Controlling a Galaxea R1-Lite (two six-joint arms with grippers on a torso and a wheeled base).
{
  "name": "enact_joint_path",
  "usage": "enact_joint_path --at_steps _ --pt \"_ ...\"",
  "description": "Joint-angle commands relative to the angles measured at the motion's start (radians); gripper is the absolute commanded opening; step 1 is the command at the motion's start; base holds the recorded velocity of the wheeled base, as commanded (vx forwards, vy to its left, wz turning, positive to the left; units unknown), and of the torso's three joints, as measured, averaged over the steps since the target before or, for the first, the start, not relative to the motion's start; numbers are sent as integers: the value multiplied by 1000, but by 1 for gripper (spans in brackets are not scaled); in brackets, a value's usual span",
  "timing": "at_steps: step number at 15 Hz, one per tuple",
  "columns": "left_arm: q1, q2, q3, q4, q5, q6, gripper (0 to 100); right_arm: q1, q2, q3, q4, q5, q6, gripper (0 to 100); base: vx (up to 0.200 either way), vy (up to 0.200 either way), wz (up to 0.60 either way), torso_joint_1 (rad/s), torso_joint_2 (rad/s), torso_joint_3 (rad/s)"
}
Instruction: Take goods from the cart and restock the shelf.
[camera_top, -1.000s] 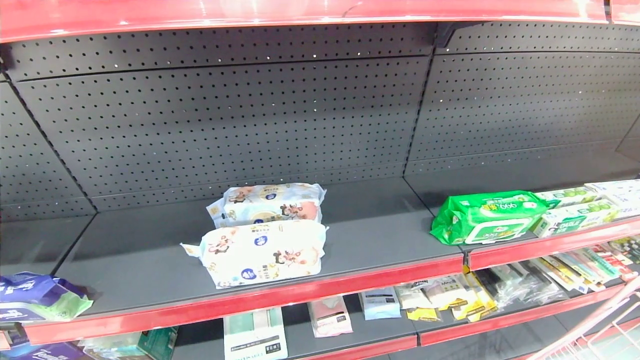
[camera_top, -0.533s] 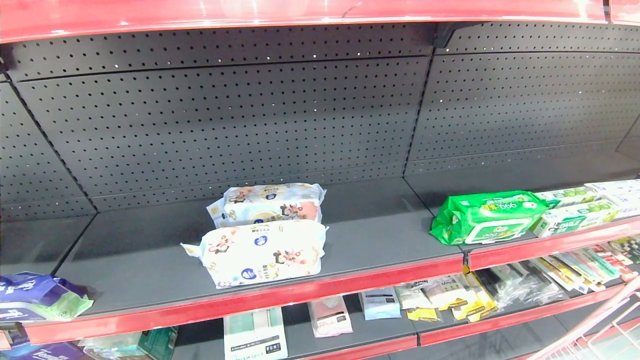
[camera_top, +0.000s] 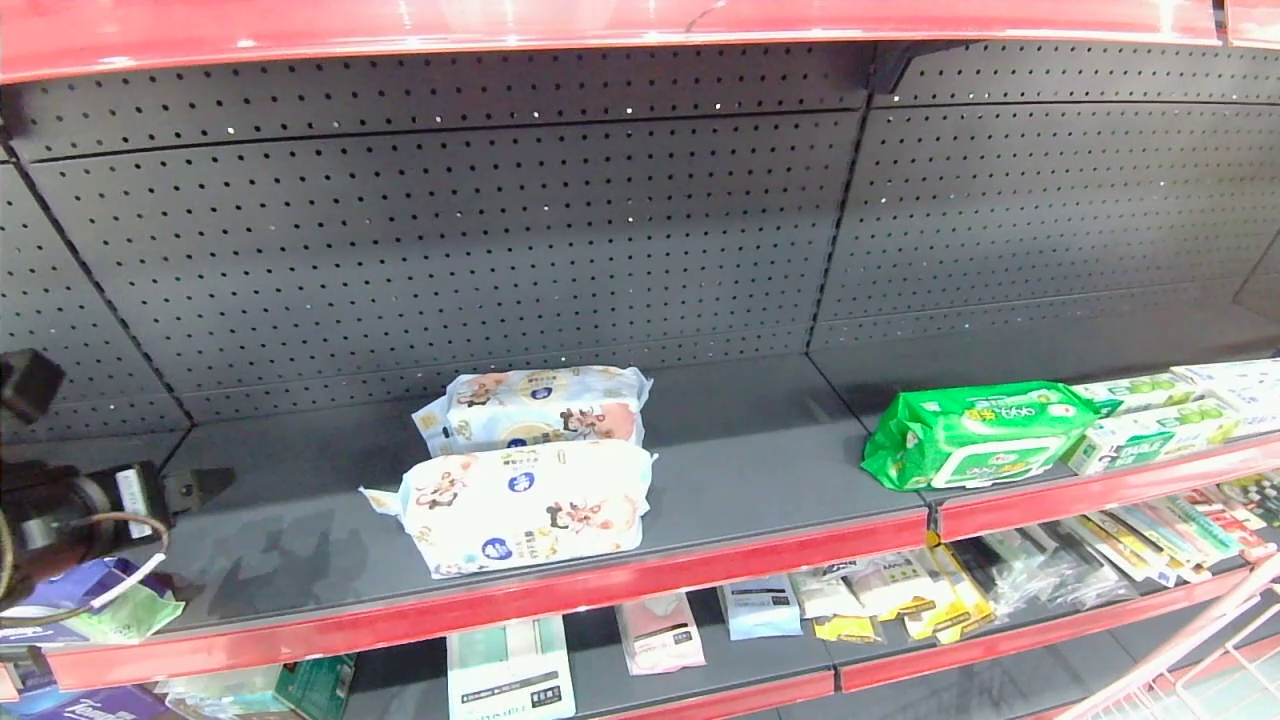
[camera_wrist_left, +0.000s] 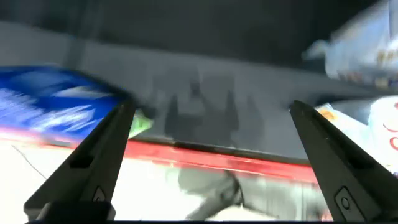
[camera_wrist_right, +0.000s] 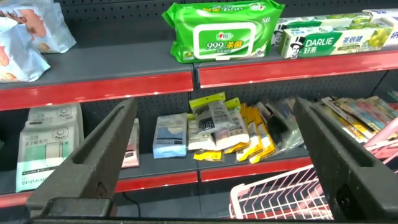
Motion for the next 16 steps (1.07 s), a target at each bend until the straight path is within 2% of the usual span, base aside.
enact_joint_path --at_steps 1,3,7,10,12,14,16 --pt "-38 180 -47 -4 -28 24 100 0 1 0 0 0 0 100 0 0 0 0 0 0" --pt "-68 223 -67 -3 -64 42 100 2 1 0 0 0 0 100 0 0 0 0 0 0" --pt "-127 253 -78 -1 -67 51 100 0 1 0 0 0 0 100 0 0 0 0 0 0" --pt "-134 246 -72 3 -84 79 100 0 1 0 0 0 0 100 0 0 0 0 0 0" --pt "-134 238 -67 10 -104 83 100 0 1 0 0 0 0 100 0 0 0 0 0 0" --pt "-135 226 -64 54 -133 117 100 0 1 0 0 0 0 100 0 0 0 0 0 0" --pt "-149 232 -63 59 -147 129 100 0 1 0 0 2 0 100 0 0 0 0 0 0"
